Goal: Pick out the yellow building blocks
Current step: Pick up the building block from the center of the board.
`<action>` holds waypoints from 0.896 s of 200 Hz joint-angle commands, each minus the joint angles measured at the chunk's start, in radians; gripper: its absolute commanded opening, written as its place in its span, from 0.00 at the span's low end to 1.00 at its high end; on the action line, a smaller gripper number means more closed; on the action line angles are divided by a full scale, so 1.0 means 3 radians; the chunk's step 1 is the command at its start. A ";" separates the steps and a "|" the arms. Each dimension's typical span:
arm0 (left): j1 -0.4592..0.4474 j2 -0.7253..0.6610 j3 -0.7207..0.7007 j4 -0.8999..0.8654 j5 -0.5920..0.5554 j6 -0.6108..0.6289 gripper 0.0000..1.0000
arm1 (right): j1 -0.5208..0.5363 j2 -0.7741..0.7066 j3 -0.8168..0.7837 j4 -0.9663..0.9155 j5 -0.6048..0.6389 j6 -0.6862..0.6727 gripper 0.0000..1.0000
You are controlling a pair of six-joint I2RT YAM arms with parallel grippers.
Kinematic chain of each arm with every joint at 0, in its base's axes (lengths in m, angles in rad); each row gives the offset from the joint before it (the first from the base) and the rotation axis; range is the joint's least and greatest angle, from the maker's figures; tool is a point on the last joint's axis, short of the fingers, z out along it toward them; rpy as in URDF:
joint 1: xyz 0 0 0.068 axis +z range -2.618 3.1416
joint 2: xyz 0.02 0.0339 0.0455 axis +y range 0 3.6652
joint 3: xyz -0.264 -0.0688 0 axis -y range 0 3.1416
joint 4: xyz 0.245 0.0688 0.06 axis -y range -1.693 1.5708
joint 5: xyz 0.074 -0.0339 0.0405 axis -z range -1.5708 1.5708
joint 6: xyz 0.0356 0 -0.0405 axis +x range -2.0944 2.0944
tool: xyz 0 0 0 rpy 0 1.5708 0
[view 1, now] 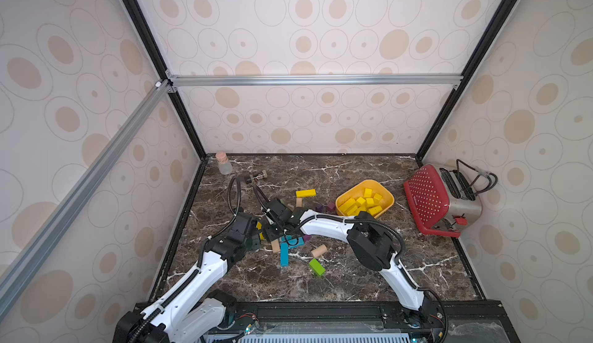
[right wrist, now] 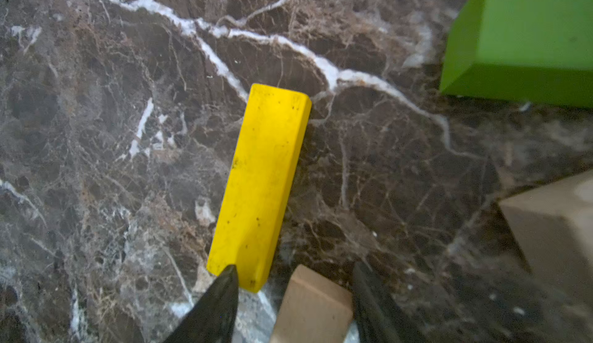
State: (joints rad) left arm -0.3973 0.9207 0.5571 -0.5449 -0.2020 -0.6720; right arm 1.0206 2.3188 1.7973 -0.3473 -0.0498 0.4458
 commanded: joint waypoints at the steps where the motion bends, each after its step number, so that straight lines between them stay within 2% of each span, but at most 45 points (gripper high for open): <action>1: 0.0017 -0.0201 -0.0112 -0.0001 -0.0201 -0.0234 0.53 | 0.0029 0.0059 0.0129 -0.0183 0.0075 -0.0081 0.57; 42: 0.0024 -0.0257 -0.0162 -0.0042 -0.0178 -0.0250 0.53 | 0.0034 0.0092 0.0175 -0.0196 0.0141 -0.0149 0.59; 105: 0.0023 -0.0433 -0.0273 -0.0088 -0.0236 -0.0211 0.53 | 0.0048 0.0445 0.0741 -0.0408 0.0103 -0.0359 0.58; 147: 0.0021 -0.0472 -0.0301 -0.0087 -0.0282 -0.0199 0.53 | 0.0060 0.0773 0.1257 -0.0751 0.0013 -0.0415 0.53; 179: 0.0021 -0.0487 -0.0332 -0.0048 -0.0278 -0.0203 0.53 | 0.0076 0.0943 0.1538 -0.1095 0.0115 -0.0486 0.47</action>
State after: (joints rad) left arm -0.3969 0.7856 0.4652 -0.5545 -0.2569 -0.7181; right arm 1.0267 2.5519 2.2124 -0.5354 -0.0292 0.3328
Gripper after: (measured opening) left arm 0.532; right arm 0.489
